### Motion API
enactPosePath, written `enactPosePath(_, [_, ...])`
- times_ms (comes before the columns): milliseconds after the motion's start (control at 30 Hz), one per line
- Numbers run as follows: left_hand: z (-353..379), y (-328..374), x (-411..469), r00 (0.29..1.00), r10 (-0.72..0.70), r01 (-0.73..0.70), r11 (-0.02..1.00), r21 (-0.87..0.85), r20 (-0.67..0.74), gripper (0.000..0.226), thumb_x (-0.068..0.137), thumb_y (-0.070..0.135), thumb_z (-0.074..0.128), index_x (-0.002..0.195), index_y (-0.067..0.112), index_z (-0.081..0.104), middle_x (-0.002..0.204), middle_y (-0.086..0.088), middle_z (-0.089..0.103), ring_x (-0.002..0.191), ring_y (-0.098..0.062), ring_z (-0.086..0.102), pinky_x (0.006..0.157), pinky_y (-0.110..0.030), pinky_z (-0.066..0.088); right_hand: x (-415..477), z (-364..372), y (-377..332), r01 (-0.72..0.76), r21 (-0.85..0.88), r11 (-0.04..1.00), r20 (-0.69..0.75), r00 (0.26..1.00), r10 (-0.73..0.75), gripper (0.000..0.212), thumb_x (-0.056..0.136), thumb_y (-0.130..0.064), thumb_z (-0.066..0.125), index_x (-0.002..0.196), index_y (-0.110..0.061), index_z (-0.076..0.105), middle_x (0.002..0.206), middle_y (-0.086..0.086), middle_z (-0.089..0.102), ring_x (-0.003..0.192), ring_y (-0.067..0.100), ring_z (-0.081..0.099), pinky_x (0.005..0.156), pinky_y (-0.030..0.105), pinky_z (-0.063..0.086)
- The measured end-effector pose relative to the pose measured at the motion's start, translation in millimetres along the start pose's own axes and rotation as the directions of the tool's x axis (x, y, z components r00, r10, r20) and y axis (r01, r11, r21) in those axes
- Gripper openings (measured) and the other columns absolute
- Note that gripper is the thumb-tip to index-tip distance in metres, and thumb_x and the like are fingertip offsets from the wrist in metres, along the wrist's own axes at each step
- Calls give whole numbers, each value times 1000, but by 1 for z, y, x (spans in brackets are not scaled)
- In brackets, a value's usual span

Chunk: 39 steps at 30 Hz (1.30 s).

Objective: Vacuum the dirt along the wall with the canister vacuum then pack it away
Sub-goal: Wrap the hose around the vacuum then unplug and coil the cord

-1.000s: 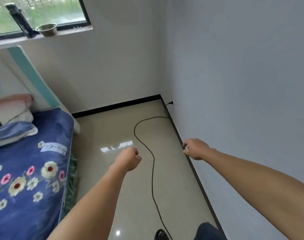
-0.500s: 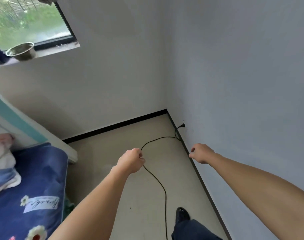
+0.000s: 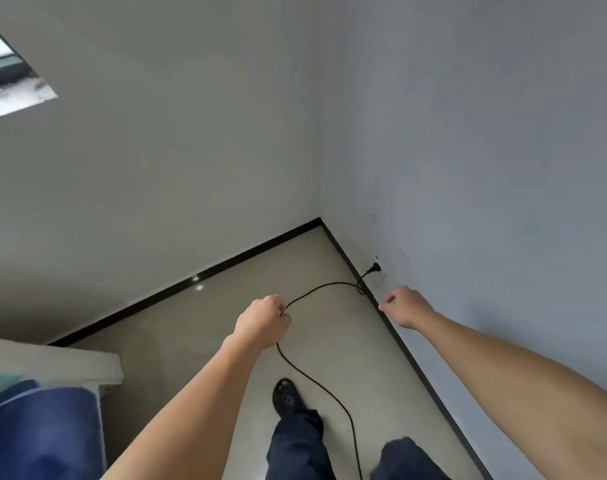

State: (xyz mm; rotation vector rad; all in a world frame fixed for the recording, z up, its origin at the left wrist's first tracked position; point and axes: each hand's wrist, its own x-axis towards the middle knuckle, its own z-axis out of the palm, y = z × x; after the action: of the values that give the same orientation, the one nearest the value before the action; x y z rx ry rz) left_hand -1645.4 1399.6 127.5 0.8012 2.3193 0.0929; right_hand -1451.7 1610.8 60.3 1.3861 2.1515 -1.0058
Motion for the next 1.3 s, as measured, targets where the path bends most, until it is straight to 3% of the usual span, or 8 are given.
enactPosePath(100, [-12,-10,55,996,41,-45,997,55,75,25,90,28,49,111,18,58,97,-2,55,90,-27,61,73,-30,47,38,13,-9,-152,159,975,-14,988,157,35,89,-25,59,59,-20,44,60,0,50,76,28,66,58,28,37])
enactPosePath(300, [-20,0,143,975,77,-93,994,66,209,27,91,27,49,115,18,58,104,-6,62,94,-27,59,75,-30,48,95,25,-16,-314,352,882,45,947,319,22,91,-30,60,75,-15,65,70,6,70,75,32,73,67,38,58])
enactPosePath(400, [-4,8,195,966,84,-93,995,29,244,29,91,27,49,117,18,58,110,-8,64,98,-29,60,78,-31,49,147,37,-11,-392,421,818,76,914,399,20,91,-30,61,90,-12,68,75,10,72,76,31,73,63,34,55])
enactPosePath(667, [108,-5,349,957,24,-8,998,-56,289,28,92,28,47,117,22,58,109,-6,64,91,-22,59,71,-29,45,336,105,29,-533,544,648,85,803,589,24,87,-22,63,70,-6,67,73,13,73,61,28,64,50,29,41])
enactPosePath(800, [158,-23,394,953,-24,43,997,-57,302,26,91,28,48,114,23,60,105,-4,65,86,-20,60,71,-29,47,416,139,56,-544,665,511,85,736,672,38,84,-40,65,102,-6,60,88,14,69,78,33,71,44,28,34])
enactPosePath(900, [185,-38,412,939,-52,75,996,-55,340,26,91,27,47,113,24,59,102,-3,65,80,-18,61,64,-28,44,443,157,62,-509,761,402,51,665,745,45,89,-38,62,122,-8,51,98,14,67,60,24,66,40,25,39])
enactPosePath(1067, [202,-50,426,915,-92,131,989,-72,393,22,89,28,48,108,26,60,99,-3,65,77,-20,62,67,-30,50,449,176,50,-417,860,293,-2,572,821,24,98,-29,56,107,-8,51,69,4,61,53,16,61,79,46,59])
enactPosePath(1300, [182,-70,447,931,-120,149,987,-59,345,17,89,25,49,101,26,61,93,-3,66,78,-22,63,77,-36,55,444,167,35,-362,915,178,44,528,848,15,102,-23,53,103,-9,51,83,10,64,52,18,64,62,34,61])
